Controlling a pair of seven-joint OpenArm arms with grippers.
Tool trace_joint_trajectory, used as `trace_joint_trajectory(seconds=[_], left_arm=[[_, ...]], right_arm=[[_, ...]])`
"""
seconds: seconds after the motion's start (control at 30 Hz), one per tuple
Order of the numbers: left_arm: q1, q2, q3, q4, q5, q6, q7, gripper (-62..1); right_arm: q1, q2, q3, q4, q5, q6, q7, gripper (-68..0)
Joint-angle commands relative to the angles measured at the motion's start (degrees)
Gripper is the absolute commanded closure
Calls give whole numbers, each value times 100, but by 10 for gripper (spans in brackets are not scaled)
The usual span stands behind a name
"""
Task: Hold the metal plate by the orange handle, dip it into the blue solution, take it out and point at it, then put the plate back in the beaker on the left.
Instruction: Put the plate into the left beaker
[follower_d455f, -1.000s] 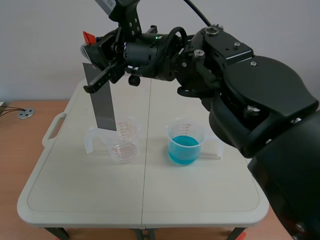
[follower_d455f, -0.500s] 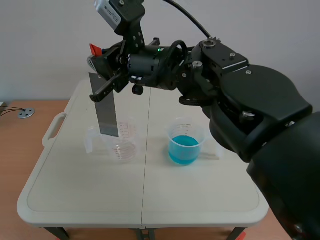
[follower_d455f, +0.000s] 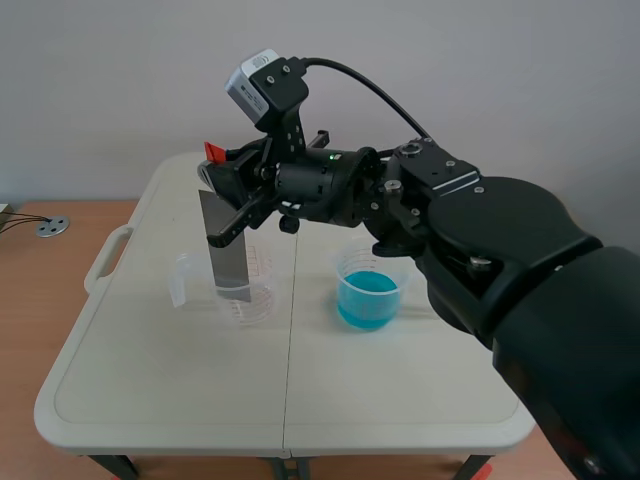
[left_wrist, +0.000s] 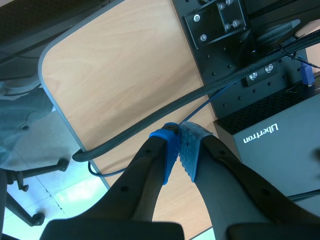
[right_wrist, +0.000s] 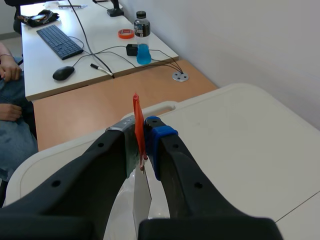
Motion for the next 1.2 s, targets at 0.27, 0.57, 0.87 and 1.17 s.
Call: trace_joint_trajectory(seconds=[0.27,0.57,0.87,1.17], left_arm=[[50,0,-35,76,-17,-9,-35,-16],[48,0,-35,76,-17,-9,-37,-16],[48,0,-35,76,-17,-9,-37,-17],[48,-2,-35,76,-11,-9,-35,-196]], right_arm=[[146,-17,46,-385,-363,22,619,-14],[149,-13,42,-728,-691,22,885,-14],[197,-13,44,-728,-702,17,879,-46],[247,-15,46,-728,-695,13,844,-337]])
